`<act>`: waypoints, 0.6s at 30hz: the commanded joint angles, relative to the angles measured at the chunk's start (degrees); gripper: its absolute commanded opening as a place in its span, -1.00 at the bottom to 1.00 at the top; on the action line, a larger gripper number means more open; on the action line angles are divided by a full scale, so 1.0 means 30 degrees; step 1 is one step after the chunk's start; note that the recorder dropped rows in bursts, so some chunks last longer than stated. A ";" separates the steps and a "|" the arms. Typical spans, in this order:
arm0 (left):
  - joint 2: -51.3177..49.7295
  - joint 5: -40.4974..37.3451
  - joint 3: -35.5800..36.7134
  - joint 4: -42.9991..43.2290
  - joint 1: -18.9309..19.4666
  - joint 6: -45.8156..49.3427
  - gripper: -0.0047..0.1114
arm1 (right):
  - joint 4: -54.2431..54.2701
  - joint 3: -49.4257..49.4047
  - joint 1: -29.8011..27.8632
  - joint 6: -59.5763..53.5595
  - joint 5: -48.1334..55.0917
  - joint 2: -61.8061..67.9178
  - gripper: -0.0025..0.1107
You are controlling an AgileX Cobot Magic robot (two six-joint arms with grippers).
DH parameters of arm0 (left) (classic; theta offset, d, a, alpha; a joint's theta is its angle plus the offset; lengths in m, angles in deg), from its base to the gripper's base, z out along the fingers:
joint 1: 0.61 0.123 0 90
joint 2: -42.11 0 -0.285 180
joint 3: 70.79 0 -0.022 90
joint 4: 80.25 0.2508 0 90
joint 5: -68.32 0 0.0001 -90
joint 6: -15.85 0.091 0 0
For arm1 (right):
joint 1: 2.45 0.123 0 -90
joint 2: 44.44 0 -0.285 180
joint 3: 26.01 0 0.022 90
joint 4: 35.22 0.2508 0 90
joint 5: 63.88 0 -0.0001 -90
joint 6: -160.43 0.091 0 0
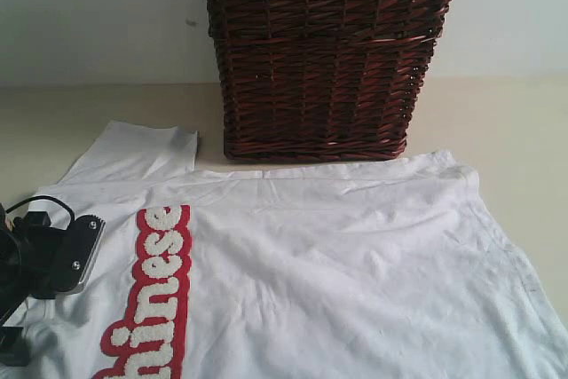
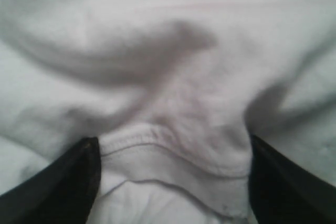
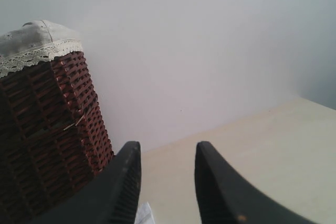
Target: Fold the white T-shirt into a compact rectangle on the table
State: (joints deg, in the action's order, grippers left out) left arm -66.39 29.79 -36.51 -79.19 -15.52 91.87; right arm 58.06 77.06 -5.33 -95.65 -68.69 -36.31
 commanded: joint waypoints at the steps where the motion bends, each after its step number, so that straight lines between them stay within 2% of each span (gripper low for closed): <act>1: -0.0424 0.0137 0.0083 -0.0124 0.0036 0.0108 0.32 | -0.0108 -0.0095 -0.0037 -0.0082 0.0124 -0.0115 -0.34; 3: -0.0424 0.0137 0.0083 -0.0124 0.0036 0.0108 0.32 | -0.0558 -0.0095 -0.0037 -0.1081 -0.0386 -0.0115 -0.34; 6: -0.0424 0.0137 0.0083 -0.0124 0.0036 0.0108 0.32 | -0.2005 0.0753 -0.0040 -0.3663 -0.0975 0.2498 -0.34; 9: -0.0424 0.0137 0.0083 -0.0124 0.0036 0.0108 0.32 | -0.3610 0.2648 0.0064 -0.6911 -0.1535 0.7372 -0.34; 13: -0.0424 0.0137 0.0083 -0.0124 0.0036 0.0108 0.32 | -0.3699 0.5688 0.0064 -1.1464 -0.2945 1.4077 -0.34; 15: -0.0424 0.0137 0.0083 -0.0124 0.0036 0.0108 0.32 | -0.3031 0.7580 0.0064 -1.1912 -0.5147 1.6711 -0.34; 18: -0.0424 0.0137 0.0083 -0.0124 0.0036 0.0108 0.32 | -0.1132 1.0129 0.0064 -0.9991 -0.7740 1.9347 -0.34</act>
State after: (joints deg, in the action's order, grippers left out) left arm -66.39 29.79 -36.51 -79.19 -15.52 91.87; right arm 49.94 101.21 -5.14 -128.32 -84.73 15.18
